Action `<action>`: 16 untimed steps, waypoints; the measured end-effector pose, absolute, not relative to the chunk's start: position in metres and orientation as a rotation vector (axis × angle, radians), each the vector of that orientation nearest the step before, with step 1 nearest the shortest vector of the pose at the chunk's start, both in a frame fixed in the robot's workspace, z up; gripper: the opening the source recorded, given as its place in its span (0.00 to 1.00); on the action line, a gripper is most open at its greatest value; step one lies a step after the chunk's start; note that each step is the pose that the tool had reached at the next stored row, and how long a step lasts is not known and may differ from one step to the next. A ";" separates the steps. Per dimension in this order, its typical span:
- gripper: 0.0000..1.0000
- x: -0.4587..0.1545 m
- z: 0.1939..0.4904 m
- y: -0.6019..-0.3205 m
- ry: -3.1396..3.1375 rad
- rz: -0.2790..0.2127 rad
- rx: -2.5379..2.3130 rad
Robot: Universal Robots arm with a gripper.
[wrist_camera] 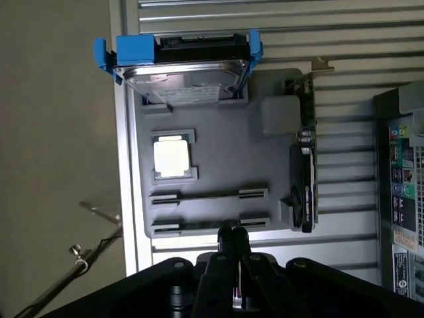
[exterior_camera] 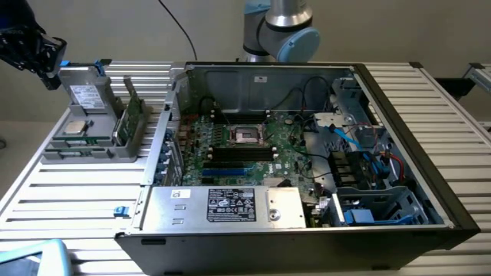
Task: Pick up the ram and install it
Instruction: 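Pick up the ram and move it above insertion slot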
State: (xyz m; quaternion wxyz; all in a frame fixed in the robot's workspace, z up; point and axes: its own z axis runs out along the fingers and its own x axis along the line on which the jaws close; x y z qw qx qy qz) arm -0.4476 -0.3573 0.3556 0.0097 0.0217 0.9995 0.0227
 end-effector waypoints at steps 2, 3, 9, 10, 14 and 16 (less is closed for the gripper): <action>0.11 -0.448 0.356 -0.357 3.122 0.073 0.012; 0.11 -0.448 0.356 -0.357 3.122 0.073 -0.017; 0.11 -0.448 0.356 -0.357 3.119 0.075 -0.189; 0.11 -0.448 0.356 -0.357 3.118 0.076 -0.217; 0.11 -0.448 0.355 -0.357 3.110 0.077 -0.329; 0.11 -0.448 0.356 -0.357 3.105 0.077 -0.374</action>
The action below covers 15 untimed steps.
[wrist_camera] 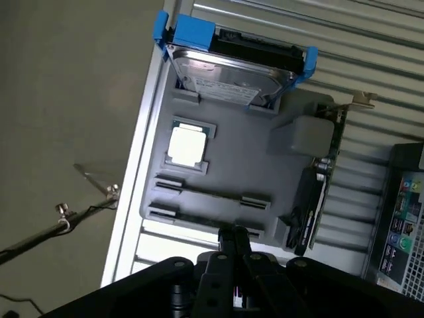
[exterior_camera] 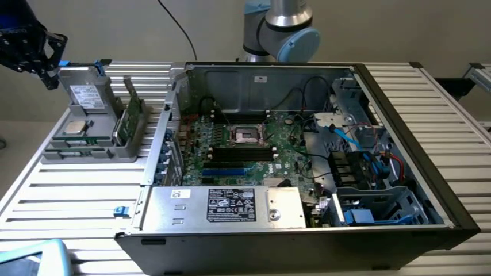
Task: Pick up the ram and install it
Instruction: 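Pick up the ram and move it above insertion slot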
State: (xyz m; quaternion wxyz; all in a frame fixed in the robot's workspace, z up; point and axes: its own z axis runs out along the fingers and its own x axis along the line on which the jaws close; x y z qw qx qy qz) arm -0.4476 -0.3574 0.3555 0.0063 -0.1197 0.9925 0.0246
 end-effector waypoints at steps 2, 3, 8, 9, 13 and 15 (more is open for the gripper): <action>0.11 -0.448 0.356 -0.357 3.099 0.077 -0.431; 0.11 -0.448 0.356 -0.357 3.095 0.077 -0.459; 0.11 -0.448 0.355 -0.357 3.073 0.078 -0.601; 0.11 -0.448 0.355 -0.357 3.068 0.078 -0.629; 0.11 -0.448 0.355 -0.357 3.045 0.079 -0.741; 0.11 -0.448 0.355 -0.357 3.032 0.079 -0.796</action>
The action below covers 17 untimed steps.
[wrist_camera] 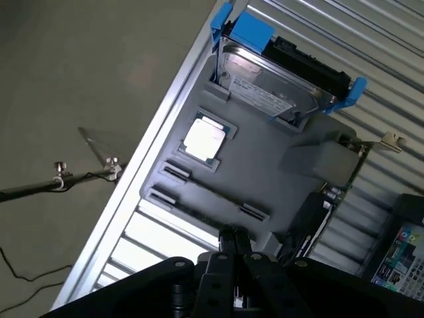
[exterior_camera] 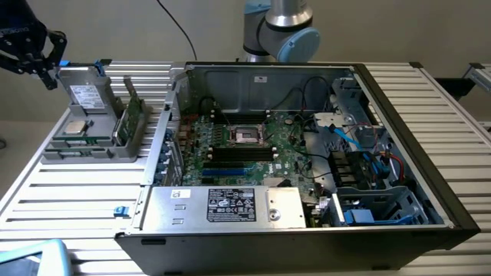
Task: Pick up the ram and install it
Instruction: 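Pick up the ram and move it above insertion slot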
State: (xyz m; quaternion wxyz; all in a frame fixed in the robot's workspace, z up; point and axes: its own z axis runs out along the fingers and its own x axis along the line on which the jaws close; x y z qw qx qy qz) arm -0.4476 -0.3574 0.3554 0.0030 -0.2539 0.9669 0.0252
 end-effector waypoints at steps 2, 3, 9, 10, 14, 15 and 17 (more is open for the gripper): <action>0.11 -0.448 0.355 -0.357 3.018 0.079 -0.852; 0.11 -0.448 0.355 -0.357 3.011 0.079 -0.878; 0.11 -0.448 0.355 -0.357 2.961 0.080 -1.042; 0.11 -0.448 0.355 -0.357 2.951 0.080 -1.070; 0.11 -0.448 0.355 -0.357 2.913 0.081 -1.176; 0.11 -0.448 0.355 -0.357 2.902 0.081 -1.203; 0.11 -0.448 0.355 -0.357 2.880 0.080 -1.256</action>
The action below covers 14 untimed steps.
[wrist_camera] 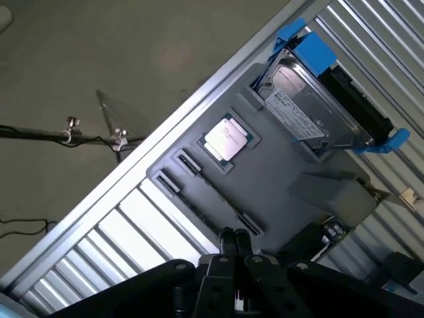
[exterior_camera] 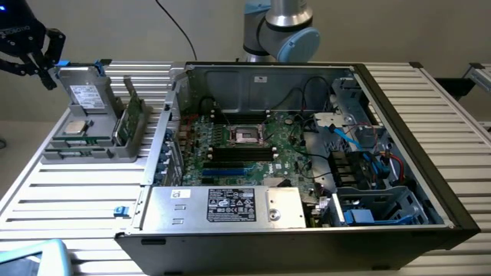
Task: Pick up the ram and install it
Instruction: 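Pick up the ram and move it above insertion slot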
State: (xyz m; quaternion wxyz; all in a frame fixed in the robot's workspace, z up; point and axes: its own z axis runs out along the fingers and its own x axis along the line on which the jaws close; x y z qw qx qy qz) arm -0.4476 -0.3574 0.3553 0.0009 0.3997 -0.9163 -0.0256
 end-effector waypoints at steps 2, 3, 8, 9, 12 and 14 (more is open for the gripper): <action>0.11 -0.448 0.355 -0.357 -2.853 -0.080 1.307; 0.11 -0.448 0.355 -0.357 -2.840 -0.080 1.334; 0.11 -0.448 0.355 -0.357 -2.774 -0.080 1.461; 0.11 -0.448 0.355 -0.357 -2.760 -0.080 1.486; 0.11 -0.448 0.355 -0.357 -2.718 -0.079 1.559; 0.11 -0.448 0.355 -0.357 -2.688 -0.079 1.607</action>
